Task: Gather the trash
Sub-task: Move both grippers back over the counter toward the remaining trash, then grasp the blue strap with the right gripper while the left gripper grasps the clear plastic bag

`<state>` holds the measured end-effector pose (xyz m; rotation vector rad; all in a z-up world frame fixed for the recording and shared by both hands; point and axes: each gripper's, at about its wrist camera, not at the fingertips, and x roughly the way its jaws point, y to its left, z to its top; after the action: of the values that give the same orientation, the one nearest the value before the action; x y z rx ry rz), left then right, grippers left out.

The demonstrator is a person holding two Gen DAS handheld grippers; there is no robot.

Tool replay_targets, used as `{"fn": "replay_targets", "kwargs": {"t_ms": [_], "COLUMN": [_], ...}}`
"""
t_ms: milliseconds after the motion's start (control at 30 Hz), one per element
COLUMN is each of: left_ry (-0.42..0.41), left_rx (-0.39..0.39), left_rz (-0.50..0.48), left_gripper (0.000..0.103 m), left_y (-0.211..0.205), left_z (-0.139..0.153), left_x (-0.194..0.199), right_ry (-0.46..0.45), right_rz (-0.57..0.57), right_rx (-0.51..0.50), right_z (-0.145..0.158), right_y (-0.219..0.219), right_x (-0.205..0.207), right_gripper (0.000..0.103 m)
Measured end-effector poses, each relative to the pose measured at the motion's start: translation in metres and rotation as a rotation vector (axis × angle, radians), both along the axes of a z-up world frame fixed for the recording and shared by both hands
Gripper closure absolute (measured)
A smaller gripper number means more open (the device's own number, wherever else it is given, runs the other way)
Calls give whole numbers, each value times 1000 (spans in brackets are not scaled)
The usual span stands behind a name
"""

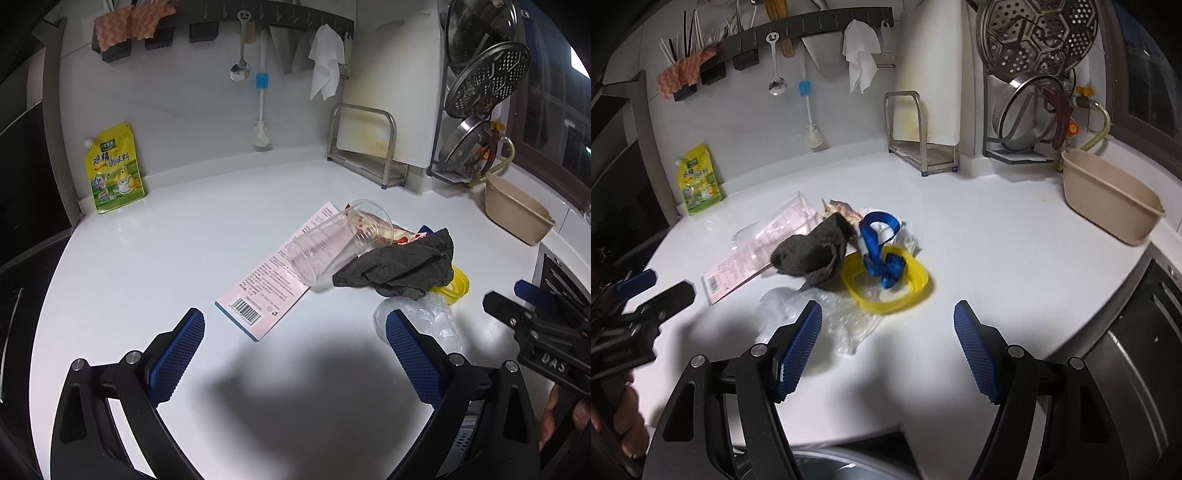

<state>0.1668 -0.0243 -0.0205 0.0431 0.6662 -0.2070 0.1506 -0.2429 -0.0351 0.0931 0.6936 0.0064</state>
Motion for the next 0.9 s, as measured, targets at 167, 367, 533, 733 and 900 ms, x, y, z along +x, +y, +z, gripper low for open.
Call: {"fn": "replay_targets", "kwargs": {"t_ms": [167, 367, 533, 733, 900], "left_ry": [14, 39, 45, 66, 78], "left_rx": [-20, -36, -26, -19, -14], "left_rz": [-5, -14, -19, -16, -15], "left_gripper": [6, 6, 6, 6, 6], "left_y": [-4, -17, -26, -33, -40], "left_z": [-2, -7, -11, -17, -22], "left_x": [-2, -2, -4, -3, -1], "right_ry": [26, 77, 96, 86, 85], "right_rz": [17, 39, 63, 114, 140], "right_rx": [-65, -97, -112, -117, -160], "right_z": [-2, -8, -16, -19, -22], "right_y": [1, -8, -14, -8, 3], "right_x": [23, 54, 69, 75, 81], "right_gripper": [32, 32, 32, 33, 48]}}
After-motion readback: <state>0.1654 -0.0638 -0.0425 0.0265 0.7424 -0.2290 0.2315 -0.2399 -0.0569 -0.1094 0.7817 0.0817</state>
